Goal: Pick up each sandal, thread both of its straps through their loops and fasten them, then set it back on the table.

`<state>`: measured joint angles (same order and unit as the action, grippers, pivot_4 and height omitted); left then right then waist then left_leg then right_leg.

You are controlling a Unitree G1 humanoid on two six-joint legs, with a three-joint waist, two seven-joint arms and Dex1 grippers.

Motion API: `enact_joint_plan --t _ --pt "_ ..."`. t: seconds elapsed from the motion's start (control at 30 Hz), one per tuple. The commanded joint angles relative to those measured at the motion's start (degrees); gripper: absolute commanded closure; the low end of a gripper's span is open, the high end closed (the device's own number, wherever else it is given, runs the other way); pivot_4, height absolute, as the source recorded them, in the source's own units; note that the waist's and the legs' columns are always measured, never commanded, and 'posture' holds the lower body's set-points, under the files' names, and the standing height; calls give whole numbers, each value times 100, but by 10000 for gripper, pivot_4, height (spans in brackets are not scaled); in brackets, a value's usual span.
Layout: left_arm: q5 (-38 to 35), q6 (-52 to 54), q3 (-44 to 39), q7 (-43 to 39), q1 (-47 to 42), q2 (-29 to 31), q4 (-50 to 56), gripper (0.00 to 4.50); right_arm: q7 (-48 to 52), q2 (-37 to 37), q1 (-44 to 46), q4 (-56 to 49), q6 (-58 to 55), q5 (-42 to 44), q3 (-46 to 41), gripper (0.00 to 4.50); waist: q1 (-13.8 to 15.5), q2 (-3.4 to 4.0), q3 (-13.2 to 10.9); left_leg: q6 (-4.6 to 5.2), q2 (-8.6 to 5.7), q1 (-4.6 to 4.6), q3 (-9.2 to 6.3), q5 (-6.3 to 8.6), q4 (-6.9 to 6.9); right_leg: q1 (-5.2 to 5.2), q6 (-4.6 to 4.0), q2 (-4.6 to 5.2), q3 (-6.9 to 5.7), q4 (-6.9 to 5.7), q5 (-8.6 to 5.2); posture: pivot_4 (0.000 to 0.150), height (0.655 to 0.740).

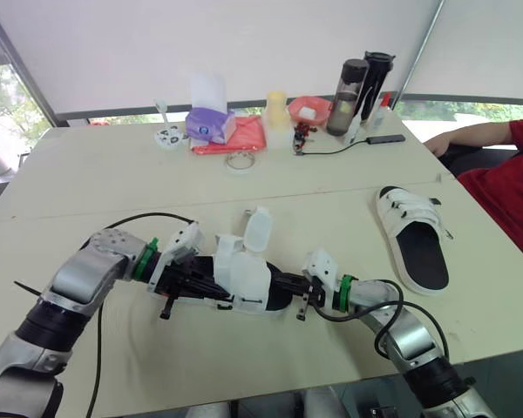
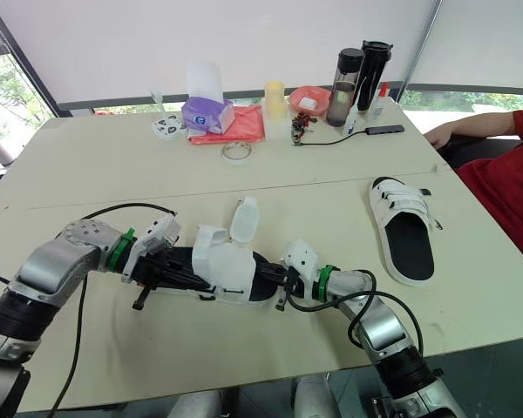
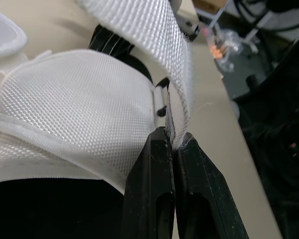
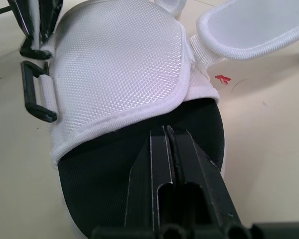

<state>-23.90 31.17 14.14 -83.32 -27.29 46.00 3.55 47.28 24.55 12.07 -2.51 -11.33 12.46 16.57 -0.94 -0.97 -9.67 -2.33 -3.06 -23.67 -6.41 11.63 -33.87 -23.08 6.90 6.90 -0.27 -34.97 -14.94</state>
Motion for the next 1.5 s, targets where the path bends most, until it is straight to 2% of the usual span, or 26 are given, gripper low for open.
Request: enact_joint_plan --t 0.03,0.07,0.17,0.33,0.4,0.47,0.57,0.67,0.9,0.97,1.03,1.2,1.5 --pt "-77 57 -72 -39 108 53 141 44426 -267 65 -173 697 -262 -449 95 45000 -2 1 0 0 0 0 0 0 0 0 0 0 0 0 0 1500 7400" --pt "-184 181 -152 16 101 19 145 44426 -266 67 -169 705 -259 -453 97 45000 -3 1 0 0 0 0 0 0 0 0 0 0 0 0 0 1500 7400" --pt "-524 579 -428 192 35 -67 142 36021 -260 72 -164 713 -255 -455 102 45000 -2 1 0 0 0 0 -1 0 0 0 1 0 0 0 0 1500 7400" --pt "-1031 1148 -843 398 45 -73 288 11361 -260 69 -178 710 -243 -457 109 45000 -1 0 -1 0 0 -2 -2 0 0 -1 1 -2 -1 0 0 1500 7400" --pt "-1551 1662 -1263 507 203 44 550 1307 -270 55 -174 724 -239 -457 112 45000 -7 0 -1 0 0 -2 -2 0 0 -1 1 -3 -1 -1 0 1500 7400" --pt "-2023 2077 -1755 773 513 118 934 555 -272 56 -176 746 -225 -457 110 45000 -29 0 -1 1 0 -1 -2 0 0 -3 1 -4 -1 -3 0 1500 7400" --pt "-2338 2404 -2176 1172 1172 263 1648 555 -253 75 -178 784 -201 -455 100 45000 -24 1 -1 2 0 2 -5 -1 2 -6 1 -4 -1 -9 1 1500 7400" --pt "-2531 2590 -2594 1935 1849 121 2312 555 -221 100 -173 811 -181 -446 88 45000 -1 1 -1 1 1 5 -5 0 2 -2 0 -3 1 -9 1 1500 7400" --pt "-2146 1960 -2900 2975 3206 -331 3019 555 -80 149 -132 884 -161 -452 118 45000 -5 1 1 -1 1 3 2 1 -2 -1 -3 8 2 11 1 1500 7400" --pt "-1969 1718 -2772 3053 3429 -362 3086 555 -34 161 -120 895 -160 -452 138 45000 -7 29 10 -1 19 -16 2 1 -1 2 -24 -5 -11 68 14 1500 7400" --pt "-1797 1494 -2618 3067 3579 -345 3106 555 -11 167 -107 903 -159 -451 147 45000 -4 37 10 -1 33 -46 6 1 -2 -12 -40 -10 -24 91 24 1500 7400" --pt "-1389 1032 -2095 3090 3546 -431 2869 555 17 135 -37 952 -167 -467 167 45000 14 27 19 -1 36 -46 15 1 -2 -20 -65 -10 -22 86 40 1500 7400" --pt "-1474 1008 -1805 2695 3361 -226 2568 555 -9 169 -62 913 -177 -460 135 45000 16 44 44 -1 44 -44 22 1 -3 -19 -65 -13 -28 87 41 1500 7400"
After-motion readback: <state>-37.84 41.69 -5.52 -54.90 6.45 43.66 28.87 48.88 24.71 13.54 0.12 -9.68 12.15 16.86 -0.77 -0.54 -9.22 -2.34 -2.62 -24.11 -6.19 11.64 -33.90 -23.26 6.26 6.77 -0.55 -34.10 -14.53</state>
